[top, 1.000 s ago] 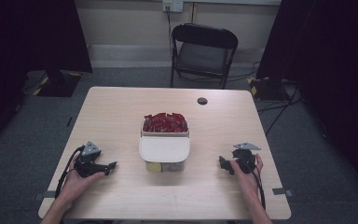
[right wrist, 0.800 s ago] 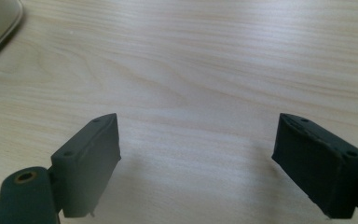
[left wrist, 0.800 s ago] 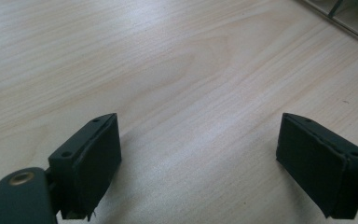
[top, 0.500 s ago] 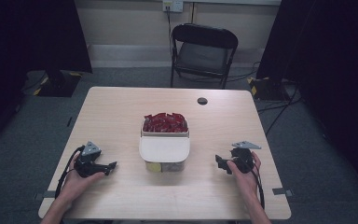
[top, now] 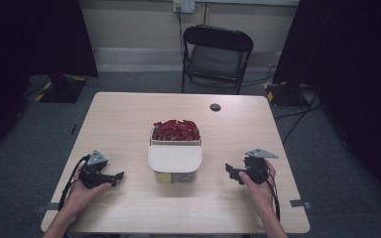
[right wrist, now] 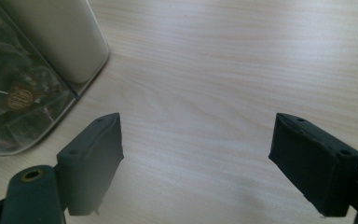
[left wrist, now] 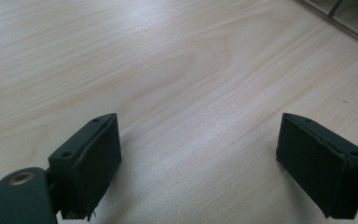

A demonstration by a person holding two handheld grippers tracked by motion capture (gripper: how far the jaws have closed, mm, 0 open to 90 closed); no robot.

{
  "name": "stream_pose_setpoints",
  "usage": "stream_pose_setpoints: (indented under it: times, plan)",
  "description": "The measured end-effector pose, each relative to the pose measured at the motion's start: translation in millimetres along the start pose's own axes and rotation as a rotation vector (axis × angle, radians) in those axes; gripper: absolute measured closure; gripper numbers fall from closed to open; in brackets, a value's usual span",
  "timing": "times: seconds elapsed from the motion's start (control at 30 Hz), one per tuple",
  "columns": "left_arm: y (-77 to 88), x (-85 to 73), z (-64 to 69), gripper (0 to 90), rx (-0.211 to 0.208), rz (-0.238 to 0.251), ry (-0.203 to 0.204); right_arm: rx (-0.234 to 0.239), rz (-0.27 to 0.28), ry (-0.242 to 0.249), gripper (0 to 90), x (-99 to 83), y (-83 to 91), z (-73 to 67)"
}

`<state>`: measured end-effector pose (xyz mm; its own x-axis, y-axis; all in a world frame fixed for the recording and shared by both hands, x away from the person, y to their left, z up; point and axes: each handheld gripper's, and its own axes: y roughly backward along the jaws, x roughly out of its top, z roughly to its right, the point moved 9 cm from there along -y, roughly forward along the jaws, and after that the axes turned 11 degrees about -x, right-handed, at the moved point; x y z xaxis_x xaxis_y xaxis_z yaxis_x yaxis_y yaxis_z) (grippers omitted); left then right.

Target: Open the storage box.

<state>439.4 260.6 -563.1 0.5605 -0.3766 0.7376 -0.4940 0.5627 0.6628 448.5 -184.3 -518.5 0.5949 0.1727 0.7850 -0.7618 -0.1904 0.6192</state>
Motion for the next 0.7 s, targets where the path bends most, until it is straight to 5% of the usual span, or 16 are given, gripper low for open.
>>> stream_pose_setpoints:
  times: [0.23,0.7]
  plan:
    - [0.0,0.0,0.0,13.4,0.0,0.0,0.0,-0.007,0.018,0.024,14.8,4.9,8.0,-3.4]
    - [0.0,0.0,0.0,13.4,0.0,0.0,0.0,0.096,0.06,0.053,14.3,15.6,25.2,-37.1]
